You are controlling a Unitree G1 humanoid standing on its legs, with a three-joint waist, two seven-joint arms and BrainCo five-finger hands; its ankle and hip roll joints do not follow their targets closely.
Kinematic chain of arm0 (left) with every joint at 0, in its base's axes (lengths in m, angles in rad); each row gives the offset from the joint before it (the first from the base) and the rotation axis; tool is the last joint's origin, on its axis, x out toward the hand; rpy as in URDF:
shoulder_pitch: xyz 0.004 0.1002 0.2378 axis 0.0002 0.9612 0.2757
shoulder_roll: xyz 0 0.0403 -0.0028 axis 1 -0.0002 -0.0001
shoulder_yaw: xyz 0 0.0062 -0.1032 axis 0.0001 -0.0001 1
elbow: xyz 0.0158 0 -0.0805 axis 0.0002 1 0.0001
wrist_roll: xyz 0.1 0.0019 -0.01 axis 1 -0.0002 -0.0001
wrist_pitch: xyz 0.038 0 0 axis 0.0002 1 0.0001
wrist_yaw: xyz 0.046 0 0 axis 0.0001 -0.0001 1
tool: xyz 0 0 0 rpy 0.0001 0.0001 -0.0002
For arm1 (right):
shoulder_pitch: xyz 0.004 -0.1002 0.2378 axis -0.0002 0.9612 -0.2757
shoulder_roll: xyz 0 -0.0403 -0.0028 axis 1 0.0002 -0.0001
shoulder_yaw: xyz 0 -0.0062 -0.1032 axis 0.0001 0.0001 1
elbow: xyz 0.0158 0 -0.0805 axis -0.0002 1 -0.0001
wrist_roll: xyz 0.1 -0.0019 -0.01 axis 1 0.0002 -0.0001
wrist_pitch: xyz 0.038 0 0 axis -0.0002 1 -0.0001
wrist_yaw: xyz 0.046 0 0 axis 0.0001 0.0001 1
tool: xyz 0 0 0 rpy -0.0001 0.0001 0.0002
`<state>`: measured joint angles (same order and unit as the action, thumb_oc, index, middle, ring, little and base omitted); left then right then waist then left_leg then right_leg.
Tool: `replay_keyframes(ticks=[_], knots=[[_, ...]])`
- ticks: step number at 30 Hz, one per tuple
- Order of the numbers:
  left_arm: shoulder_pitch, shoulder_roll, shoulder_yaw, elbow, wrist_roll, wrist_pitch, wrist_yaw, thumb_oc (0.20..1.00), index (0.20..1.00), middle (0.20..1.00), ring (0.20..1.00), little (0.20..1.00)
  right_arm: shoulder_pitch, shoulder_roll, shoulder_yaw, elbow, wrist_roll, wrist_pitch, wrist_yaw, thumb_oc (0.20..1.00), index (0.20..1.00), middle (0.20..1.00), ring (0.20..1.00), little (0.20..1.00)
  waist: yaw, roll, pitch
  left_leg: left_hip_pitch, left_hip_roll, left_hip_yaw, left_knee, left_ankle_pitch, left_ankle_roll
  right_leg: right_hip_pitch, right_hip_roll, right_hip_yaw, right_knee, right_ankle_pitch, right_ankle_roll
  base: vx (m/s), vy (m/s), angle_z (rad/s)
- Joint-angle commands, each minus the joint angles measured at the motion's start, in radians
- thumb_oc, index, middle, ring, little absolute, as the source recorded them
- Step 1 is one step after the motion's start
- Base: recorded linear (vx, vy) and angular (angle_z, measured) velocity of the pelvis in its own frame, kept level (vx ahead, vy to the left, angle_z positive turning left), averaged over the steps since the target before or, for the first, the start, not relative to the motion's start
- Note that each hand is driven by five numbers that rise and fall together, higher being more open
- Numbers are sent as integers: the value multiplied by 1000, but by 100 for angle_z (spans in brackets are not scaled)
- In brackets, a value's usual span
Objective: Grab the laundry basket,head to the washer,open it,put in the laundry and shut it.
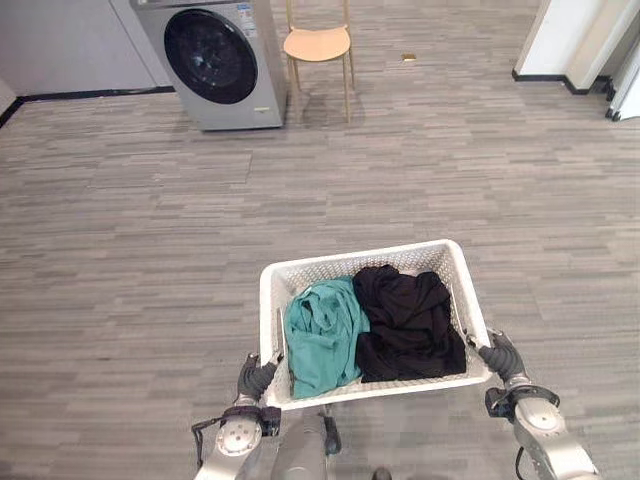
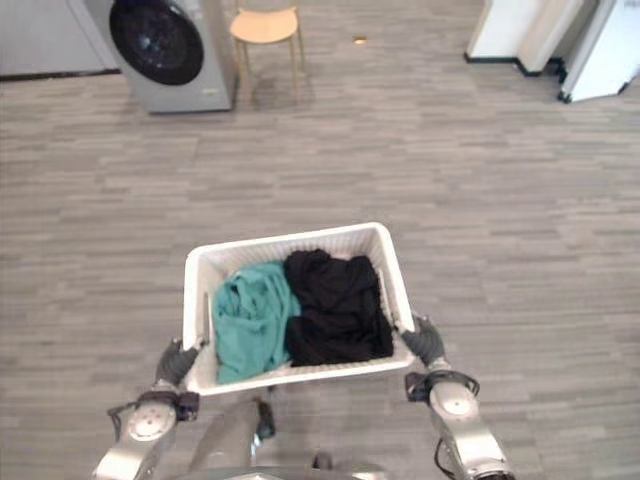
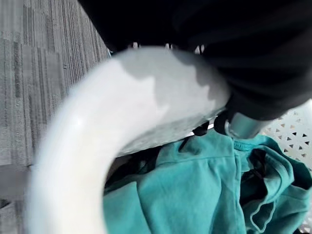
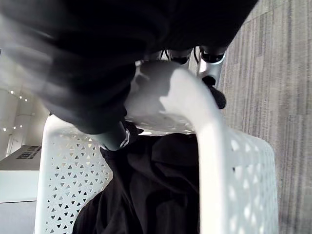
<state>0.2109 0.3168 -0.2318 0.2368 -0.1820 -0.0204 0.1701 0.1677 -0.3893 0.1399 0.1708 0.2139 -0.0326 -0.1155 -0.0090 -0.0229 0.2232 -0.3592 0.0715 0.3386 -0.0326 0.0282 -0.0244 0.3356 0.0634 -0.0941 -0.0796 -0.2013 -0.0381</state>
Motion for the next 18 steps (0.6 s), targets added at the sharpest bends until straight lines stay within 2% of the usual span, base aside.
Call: replay_keyframes(ticks=[1, 2, 3, 4, 5, 6, 7, 9, 11, 13, 15, 16, 18], knots=[[-44, 25, 18, -146, -62, -99, -79, 200, 200, 200, 200, 200, -16, 34, -22, -159, 92, -111, 73, 200, 200, 200, 200, 200, 25, -11, -75, 111, 58, 29, 17, 102, -42, -40, -102, -31, 205, -95, 150, 639, 118, -23], [-55, 32, 11, -140, -62, -99, -75, 200, 200, 200, 200, 200, -20, 42, -13, -156, 90, -111, 74, 200, 200, 200, 200, 200, 27, -25, -80, 108, 50, 23, 59, 97, -31, -62, -122, -26, 276, -52, 172, 773, 193, -30], [-70, 50, -4, -134, -63, -99, -74, 200, 200, 200, 200, 200, -23, 55, 3, -154, 87, -115, 84, 200, 200, 200, 200, 200, 22, -67, -79, 131, 5, 21, 106, 37, -2, -129, -170, -6, 482, 88, 229, 683, 203, -11], [-74, 59, -5, -133, -59, -100, -70, 200, 200, 200, 200, 200, -25, 56, 6, -158, 84, -119, 85, 200, 200, 200, 200, 200, 18, -75, -78, 145, -7, 21, 116, 11, 14, -161, -174, 7, 558, 165, 247, 706, 205, -7], [-80, 68, -4, -132, -61, -102, -64, 200, 200, 200, 200, 200, -30, 61, 18, -160, 78, -118, 90, 200, 200, 200, 200, 200, 12, -74, -74, 184, -19, 18, 115, -20, 30, -222, -183, 14, 626, 217, 248, 442, 131, 11], [-84, 70, -1, -129, -62, -105, -62, 200, 200, 200, 200, 200, -34, 63, 24, -162, 70, -113, 97, 200, 200, 200, 200, 200, 9, -53, -71, 216, -10, 30, 102, -22, 46, -286, -179, 3, 655, 225, 233, 462, 150, 21], [-88, 70, 2, -128, -68, -106, -55, 200, 200, 200, 200, 200, -42, 59, 33, -156, 63, -113, 98, 200, 200, 200, 200, 200, 2, -38, -68, 265, -22, 30, 81, -37, 52, -340, -193, -26, 648, 208, 228, 421, 139, 13], [-87, 73, 6, -132, -72, -110, -55, 200, 200, 200, 200, 200, -49, 52, 32, -156, 61, -107, 102, 200, 200, 200, 200, 200, -20, -7, -58, 344, -37, 10, 52, -72, 52, -424, -192, -76, 572, 126, 201, 534, 118, -25], [-82, 69, 11, -141, -76, -107, -60, 200, 200, 200, 200, 200, -52, 50, 30, -148, 66, -97, 102, 200, 200, 200, 200, 200, -45, 11, -38, 406, -49, -16, 52, -108, 48, -500, -185, -100, 454, 98, 189, 543, 27, -11], [-85, 57, 23, -134, -79, -105, -60, 200, 200, 200, 200, 200, -55, 50, 26, -136, 63, -92, 94, 200, 200, 200, 200, 200, -63, 10, -21, 462, -60, -33, 44, -145, 36, -530, -189, -118, 258, 125, 197, 536, -55, 52], [-97, 44, 34, -115, -63, -111, -56, 200, 200, 200, 200, 200, -42, 54, 12, -141, 57, -91, 94, 200, 200, 200, 200, 200, -84, 7, -13, 514, -71, -68, 48, -190, 21, -575, -186, -80, 128, 164, 222, 641, -106, 70], [-95, 36, 32, -112, -50, -117, -66, 200, 200, 200, 200, 200, -24, 53, 7, -147, 47, -86, 102, 200, 200, 200, 200, 200, -96, 3, -13, 547, -80, -92, 64, -228, 16, -611, -192, -58, 105, 187, 233, 709, -141, 96], [-94, 25, 23, -107, -40, -122, -78, 200, 200, 200, 200, 200, 1, 51, -3, -148, 50, -91, 115, 200, 200, 200, 200, 200, -111, -4, -31, 595, -92, -120, 106, -291, 9, -589, -202, -38, 129, 212, 234, 678, -170, 83]])
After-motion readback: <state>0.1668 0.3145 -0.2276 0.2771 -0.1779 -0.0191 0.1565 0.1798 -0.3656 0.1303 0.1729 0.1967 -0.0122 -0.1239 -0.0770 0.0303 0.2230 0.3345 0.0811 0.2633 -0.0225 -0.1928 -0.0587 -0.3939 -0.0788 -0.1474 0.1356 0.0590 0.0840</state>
